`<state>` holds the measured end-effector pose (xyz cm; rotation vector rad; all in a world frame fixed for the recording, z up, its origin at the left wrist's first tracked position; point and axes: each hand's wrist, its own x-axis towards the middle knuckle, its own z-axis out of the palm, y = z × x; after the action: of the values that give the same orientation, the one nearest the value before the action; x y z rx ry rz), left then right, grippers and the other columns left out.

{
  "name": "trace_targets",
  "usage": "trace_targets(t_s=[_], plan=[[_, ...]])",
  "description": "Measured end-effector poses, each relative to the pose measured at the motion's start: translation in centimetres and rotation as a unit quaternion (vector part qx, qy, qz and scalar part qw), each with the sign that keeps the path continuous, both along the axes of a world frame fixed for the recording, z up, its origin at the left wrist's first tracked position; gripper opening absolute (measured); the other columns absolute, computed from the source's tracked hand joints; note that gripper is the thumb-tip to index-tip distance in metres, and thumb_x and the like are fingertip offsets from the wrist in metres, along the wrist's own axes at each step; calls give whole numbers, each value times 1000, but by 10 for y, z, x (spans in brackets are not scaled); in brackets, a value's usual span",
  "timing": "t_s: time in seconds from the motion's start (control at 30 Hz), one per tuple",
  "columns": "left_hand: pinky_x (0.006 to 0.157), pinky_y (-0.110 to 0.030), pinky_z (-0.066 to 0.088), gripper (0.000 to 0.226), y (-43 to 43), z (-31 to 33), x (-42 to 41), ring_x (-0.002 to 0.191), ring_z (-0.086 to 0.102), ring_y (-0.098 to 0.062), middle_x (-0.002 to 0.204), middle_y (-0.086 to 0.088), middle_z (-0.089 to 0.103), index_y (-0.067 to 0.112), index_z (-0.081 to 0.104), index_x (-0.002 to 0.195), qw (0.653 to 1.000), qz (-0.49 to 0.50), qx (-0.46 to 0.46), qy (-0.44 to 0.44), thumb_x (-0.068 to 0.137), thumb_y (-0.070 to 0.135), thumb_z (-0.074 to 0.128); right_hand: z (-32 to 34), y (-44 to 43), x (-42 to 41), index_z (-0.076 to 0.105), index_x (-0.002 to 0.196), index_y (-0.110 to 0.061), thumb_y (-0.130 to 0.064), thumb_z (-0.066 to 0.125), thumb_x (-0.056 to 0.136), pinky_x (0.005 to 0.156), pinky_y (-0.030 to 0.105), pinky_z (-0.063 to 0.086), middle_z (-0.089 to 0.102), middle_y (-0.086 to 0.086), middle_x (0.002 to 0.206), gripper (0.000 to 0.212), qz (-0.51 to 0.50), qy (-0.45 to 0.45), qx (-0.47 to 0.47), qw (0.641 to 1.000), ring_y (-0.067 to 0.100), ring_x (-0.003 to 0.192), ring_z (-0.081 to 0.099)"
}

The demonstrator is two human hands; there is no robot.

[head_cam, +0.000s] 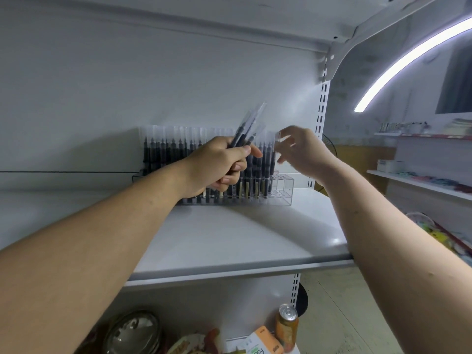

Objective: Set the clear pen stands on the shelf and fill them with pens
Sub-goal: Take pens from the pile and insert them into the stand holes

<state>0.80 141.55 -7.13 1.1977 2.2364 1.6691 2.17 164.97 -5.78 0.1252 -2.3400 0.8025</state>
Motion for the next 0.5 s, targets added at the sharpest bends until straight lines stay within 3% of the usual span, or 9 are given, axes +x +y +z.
trace_targets(t_s=[0.03, 0.13, 0.23, 0.37, 0.5], plan=[[45, -26, 25, 29, 1, 0, 0, 54, 34, -13, 74, 2, 41, 8, 64, 127, 1000, -3, 1, -1, 115, 21, 41, 2, 0, 1, 66, 122, -14, -24, 60, 105, 58, 25, 54, 75, 2, 92, 20, -6, 48, -9, 999, 26, 84, 74], [46, -27, 25, 28, 2, -1, 0, 57, 36, -13, 77, 2, 46, 8, 65, 128, 1000, -5, 12, -7, 114, 19, 44, 11, -1, 7, 72, 109, -13, -15, 62, 102, 64, 33, 55, 72, 2, 83, 13, 40, 172, -111, 978, 19, 68, 65], [52, -33, 26, 26, 3, -2, 1, 61, 40, -13, 82, 0, 51, 5, 67, 129, 1000, -8, 27, -9, 113, 18, 49, 14, -7, 16, 74, 108, -4, -18, 63, 103, 52, 33, 37, 69, 8, 73, 18, 207, 95, -254, 940, 23, 55, 53], [51, -24, 38, 26, 5, -1, 6, 63, 46, -11, 81, 1, 54, 4, 68, 127, 1000, 0, 17, 13, 111, 19, 54, 11, -14, 22, 72, 104, 0, -28, 77, 90, 49, 28, 31, 68, 9, 83, 31, 287, -10, -222, 932, 19, 54, 50], [62, -28, 49, 25, 5, -1, 5, 69, 54, -13, 85, 0, 63, 7, 70, 126, 1000, -3, 11, 23, 111, 20, 54, 12, -13, 21, 70, 97, 0, -23, 76, 93, 50, 27, 34, 67, 9, 84, 24, 295, -1, -233, 927, 20, 60, 57]])
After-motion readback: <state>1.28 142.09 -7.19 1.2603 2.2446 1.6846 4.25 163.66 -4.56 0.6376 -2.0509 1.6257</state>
